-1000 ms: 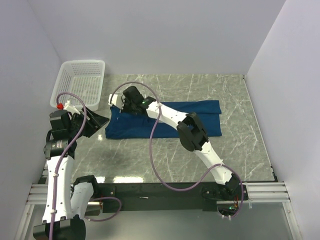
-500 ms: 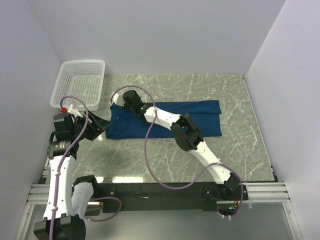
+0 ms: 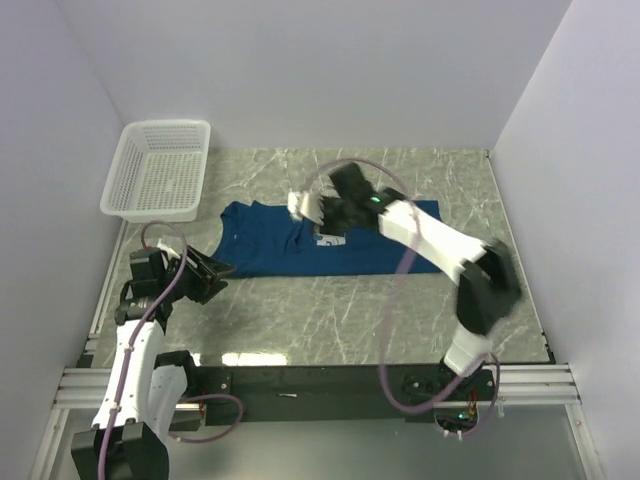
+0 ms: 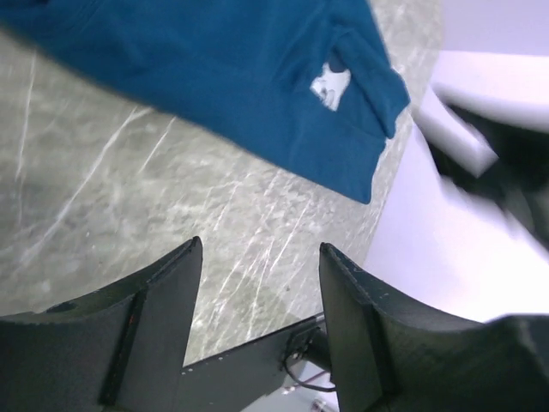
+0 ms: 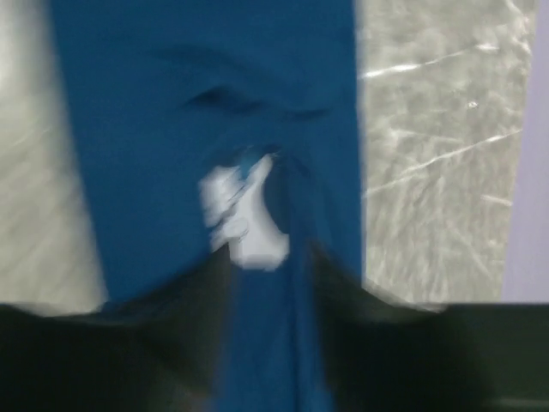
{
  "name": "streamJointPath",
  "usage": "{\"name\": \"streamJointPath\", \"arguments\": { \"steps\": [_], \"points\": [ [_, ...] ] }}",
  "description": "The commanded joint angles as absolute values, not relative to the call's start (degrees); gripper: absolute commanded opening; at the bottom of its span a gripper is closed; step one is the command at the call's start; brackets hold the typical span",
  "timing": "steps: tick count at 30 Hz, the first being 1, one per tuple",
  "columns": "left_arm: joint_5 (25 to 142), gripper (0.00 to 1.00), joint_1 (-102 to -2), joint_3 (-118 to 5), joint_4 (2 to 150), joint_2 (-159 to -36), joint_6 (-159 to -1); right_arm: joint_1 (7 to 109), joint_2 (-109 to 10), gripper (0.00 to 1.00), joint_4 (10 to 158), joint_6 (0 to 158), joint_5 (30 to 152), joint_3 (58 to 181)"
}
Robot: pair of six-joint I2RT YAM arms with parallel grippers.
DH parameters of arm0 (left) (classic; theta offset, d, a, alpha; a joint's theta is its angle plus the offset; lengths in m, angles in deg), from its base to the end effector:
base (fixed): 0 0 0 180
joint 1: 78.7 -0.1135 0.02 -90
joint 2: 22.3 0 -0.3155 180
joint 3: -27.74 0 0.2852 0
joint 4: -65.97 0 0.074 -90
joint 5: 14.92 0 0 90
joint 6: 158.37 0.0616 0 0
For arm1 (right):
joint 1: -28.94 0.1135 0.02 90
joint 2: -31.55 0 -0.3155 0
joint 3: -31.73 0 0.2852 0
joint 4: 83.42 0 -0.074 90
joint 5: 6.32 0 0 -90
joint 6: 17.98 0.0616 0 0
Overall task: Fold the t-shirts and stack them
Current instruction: Fold the tshirt
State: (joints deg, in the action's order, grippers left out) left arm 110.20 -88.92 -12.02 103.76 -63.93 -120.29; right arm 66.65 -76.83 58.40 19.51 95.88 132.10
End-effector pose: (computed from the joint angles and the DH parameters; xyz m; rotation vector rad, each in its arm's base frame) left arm 0.1687 -0.0056 0.2344 -0.8985 2.1573 -1.0702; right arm 0.3835 0.3130 0.2763 -1.7400 1.5904 0.1276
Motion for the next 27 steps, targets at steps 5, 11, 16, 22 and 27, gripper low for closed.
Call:
{"name": "streamJointPath", "arguments": {
  "steps": [5, 11, 16, 22, 27],
  "points": [
    [95.93, 0.61, -79.24, -8.32, 97.28, -66.33, -132.69, 62.53, -49.52, 0.75, 46.1, 3.82, 109.08, 96.76],
    [86.78, 0.61, -71.49, -5.5, 88.07, -73.09, -142.1, 54.61, -37.98, 0.74, 56.83, 1.89, 103.72, 83.78],
    [83.52, 0.61, -70.87, -4.7, 82.51, -79.07, -144.48, 49.77, -42.1, 0.72, 64.46, 3.46, 99.85, 81.84],
    [78.95, 0.6, -70.87, -6.37, 80.05, -86.45, -145.71, 48.45, -50.01, 0.69, 71.51, 5.84, 94.59, 83.33],
    [77.29, 0.58, -70.87, -10.06, 79.78, -95.59, -146.24, 48.19, -54.84, 0.63, 73.8, 5.84, 91.5, 84.56]
  ]
}}
